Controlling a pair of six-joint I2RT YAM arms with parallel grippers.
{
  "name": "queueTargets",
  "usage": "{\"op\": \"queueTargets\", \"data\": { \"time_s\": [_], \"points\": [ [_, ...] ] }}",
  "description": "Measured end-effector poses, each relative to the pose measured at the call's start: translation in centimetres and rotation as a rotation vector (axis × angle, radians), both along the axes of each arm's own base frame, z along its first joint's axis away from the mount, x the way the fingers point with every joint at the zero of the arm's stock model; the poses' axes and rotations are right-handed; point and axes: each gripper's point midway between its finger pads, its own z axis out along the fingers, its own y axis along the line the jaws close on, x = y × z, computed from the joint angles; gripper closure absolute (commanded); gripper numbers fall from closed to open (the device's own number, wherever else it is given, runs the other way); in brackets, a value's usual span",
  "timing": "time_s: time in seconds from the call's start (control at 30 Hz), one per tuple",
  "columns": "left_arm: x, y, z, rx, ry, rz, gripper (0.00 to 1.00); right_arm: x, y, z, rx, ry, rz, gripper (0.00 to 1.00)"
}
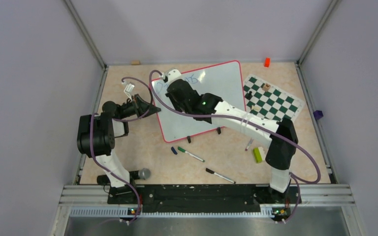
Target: Write a sentence on the whiteboard
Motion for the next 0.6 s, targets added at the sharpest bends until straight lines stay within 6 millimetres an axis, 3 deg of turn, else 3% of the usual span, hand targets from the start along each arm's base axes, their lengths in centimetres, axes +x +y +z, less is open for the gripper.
{"op": "queueTargets", "data": {
  "time_s": [0.6],
  "points": [
    [0.0, 0.0, 0.0, -0.001, 0.006, 0.001, 1.0, 0.8, -0.4, -1.2, -0.079, -0.013, -0.032, 1.0]
  ]
}}
